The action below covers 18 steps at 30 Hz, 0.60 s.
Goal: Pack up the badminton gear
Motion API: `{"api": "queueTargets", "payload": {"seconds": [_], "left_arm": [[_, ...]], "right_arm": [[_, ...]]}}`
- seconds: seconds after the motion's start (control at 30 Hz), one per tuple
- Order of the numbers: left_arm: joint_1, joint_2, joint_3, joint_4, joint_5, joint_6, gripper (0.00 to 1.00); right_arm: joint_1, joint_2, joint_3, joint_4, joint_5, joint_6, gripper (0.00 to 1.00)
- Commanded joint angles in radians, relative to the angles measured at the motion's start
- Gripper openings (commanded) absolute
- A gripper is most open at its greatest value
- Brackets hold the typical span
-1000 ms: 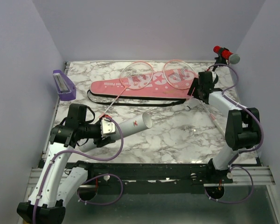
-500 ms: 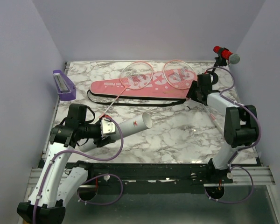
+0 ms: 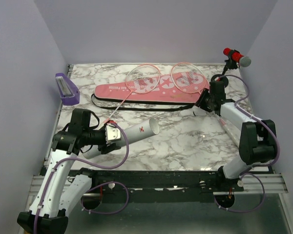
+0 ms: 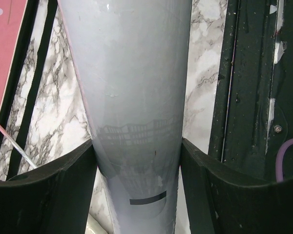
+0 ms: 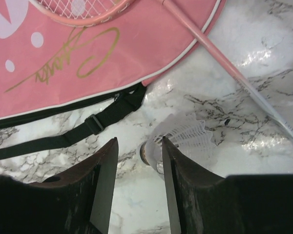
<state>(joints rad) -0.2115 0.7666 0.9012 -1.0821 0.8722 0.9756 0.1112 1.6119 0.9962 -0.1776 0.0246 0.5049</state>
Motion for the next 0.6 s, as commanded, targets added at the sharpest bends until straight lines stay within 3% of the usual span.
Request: {"api": "queueTargets", "payload": {"seconds": [0.0, 0.23, 0.57], "left_arm": [[-0.005, -0.02, 0.013, 0.014, 0.053, 0.006, 0.7], [-0.005, -0.026, 0.016, 0.011, 0.054, 0.008, 0.7], [-0.005, -0.027, 0.004, 0.011, 0.048, 0.008, 0.7]], "right_arm": [[-0.005, -0.04, -0.042, -0.063, -0.052, 0.055, 0.48], [-0.005, -0.033, -0.086, -0.054, -0.071, 0.118, 0.36], [-0.004, -0.164, -0.048, -0.091, -0.182, 0.129, 0.08]]}}
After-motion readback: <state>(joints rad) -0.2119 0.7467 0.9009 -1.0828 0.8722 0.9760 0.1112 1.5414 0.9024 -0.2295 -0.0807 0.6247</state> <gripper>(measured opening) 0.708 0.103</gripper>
